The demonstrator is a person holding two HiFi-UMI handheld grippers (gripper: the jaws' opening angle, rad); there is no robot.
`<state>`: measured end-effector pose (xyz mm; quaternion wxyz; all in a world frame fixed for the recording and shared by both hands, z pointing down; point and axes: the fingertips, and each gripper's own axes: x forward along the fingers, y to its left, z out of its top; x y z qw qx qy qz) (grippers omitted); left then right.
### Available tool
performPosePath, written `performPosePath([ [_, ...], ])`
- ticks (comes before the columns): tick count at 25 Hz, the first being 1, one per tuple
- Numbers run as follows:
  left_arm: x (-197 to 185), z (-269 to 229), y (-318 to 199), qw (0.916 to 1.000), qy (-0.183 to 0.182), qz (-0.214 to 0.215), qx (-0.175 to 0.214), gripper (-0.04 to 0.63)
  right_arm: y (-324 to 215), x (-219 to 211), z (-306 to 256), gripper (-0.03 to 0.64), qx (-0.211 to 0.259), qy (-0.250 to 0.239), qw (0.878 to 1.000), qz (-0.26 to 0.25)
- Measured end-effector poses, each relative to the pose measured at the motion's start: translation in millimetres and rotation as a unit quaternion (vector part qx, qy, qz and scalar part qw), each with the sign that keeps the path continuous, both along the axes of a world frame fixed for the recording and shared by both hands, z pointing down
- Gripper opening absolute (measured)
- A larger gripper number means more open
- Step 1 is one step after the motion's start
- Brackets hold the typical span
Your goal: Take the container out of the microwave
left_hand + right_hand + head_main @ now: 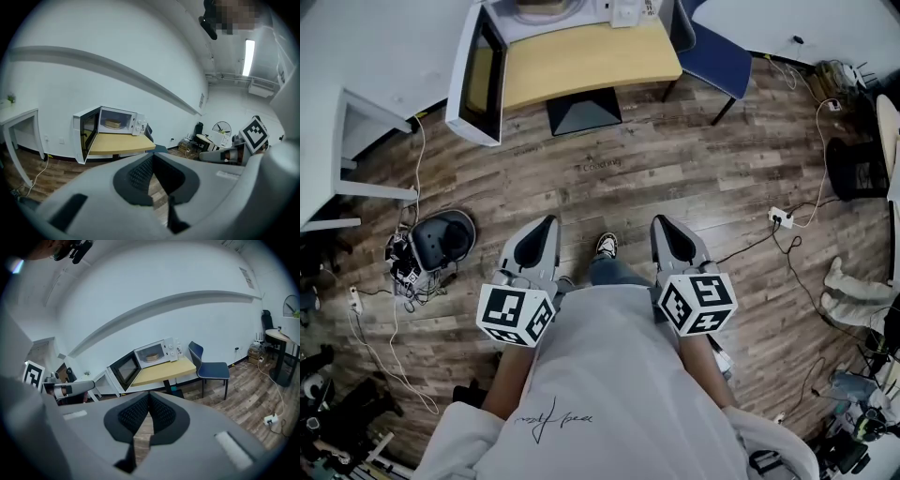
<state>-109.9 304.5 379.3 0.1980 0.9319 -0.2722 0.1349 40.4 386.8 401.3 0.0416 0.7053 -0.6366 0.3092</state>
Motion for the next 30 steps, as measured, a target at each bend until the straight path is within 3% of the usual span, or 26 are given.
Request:
performPosePath([
  [19, 65, 13, -39, 0.9999, 0.000, 0.004, -0.017, -0.009, -43, 61, 24, 0.014, -0.032, -0.004, 0.999, -0.019],
  [26, 78, 6, -95, 0.9996, 0.018, -0.020, -0.012, -0.009, -94, 77, 14, 0.014, -0.026, 0.015, 0.999, -0.033],
  [30, 93, 1, -132, 0.9997, 0.009, -0.022, -0.004, -0.009, -133, 92, 7, 0.014, -0.023, 0.019, 0.999, -0.040],
])
